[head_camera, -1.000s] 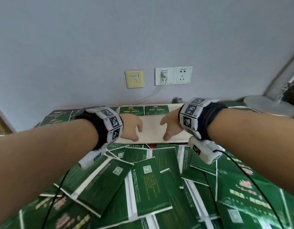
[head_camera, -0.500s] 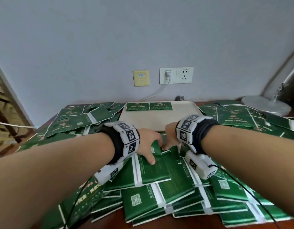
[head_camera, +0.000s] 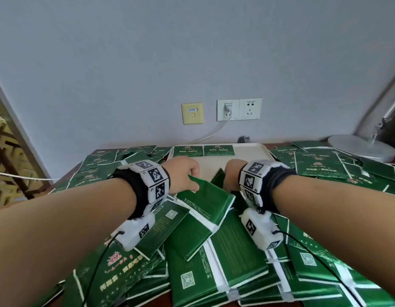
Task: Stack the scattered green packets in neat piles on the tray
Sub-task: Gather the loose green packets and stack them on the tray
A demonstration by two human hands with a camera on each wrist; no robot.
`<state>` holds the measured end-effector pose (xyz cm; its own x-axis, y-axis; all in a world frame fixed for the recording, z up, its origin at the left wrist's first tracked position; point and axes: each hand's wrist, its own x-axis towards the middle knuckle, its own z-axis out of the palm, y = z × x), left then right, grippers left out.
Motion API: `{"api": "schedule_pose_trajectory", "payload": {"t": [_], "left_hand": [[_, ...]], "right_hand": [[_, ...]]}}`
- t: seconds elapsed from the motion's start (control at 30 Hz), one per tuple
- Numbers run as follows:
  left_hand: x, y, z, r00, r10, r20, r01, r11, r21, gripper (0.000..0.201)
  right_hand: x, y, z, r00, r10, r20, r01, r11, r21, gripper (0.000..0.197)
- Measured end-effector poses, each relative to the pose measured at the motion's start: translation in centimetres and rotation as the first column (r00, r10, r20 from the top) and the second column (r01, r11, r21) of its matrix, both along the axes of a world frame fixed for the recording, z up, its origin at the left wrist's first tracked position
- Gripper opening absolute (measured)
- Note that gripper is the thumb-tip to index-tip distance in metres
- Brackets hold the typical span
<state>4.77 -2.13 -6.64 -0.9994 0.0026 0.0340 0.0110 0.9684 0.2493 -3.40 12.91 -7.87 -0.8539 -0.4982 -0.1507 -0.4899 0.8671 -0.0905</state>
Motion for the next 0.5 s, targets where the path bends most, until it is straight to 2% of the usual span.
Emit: {"api": "schedule_pose_trajectory", "payload": {"t": [0.2, 0.27, 0.37, 0.43, 0.5], "left_hand": [[0.0, -0.3, 0.2, 0.998, 0.022, -0.067, -0.02, 1.0, 0.022, 0.015], [-0.1, -0.2, 0.0, 0.997, 0.002, -0.078, -0.003, 1.0, -0.013, 0.014], [0.0, 0.3, -0.4, 0.998, -0.049, -0.036, 0.048, 0.999, -0.02, 0.015], [0.4, 0.6, -0.7, 0.993, -0.104, 0.06, 0.106, 0.994, -0.03, 0.017], [0.8, 1.1, -1.0, 0.97, -0.148, 0.192, 0.162, 0.985, -0.057, 0.021]], "right_hand": [[-1.5, 1.4, 3.4, 0.986, -0.082, -0.145, 0.066, 0.991, -0.116, 0.03], [-1.7, 1.7, 3.6, 0.985, -0.069, -0.158, 0.057, 0.995, -0.077, 0.029], [-1.6, 1.7, 3.3, 0.997, -0.031, -0.074, 0.038, 0.995, 0.089, 0.031], [-1.4, 1.8, 2.8, 0.999, -0.016, 0.028, 0.013, 0.993, 0.121, 0.033], [-1.0, 2.1, 2.2, 0.994, 0.01, 0.112, -0.041, 0.96, 0.275, 0.043]]}}
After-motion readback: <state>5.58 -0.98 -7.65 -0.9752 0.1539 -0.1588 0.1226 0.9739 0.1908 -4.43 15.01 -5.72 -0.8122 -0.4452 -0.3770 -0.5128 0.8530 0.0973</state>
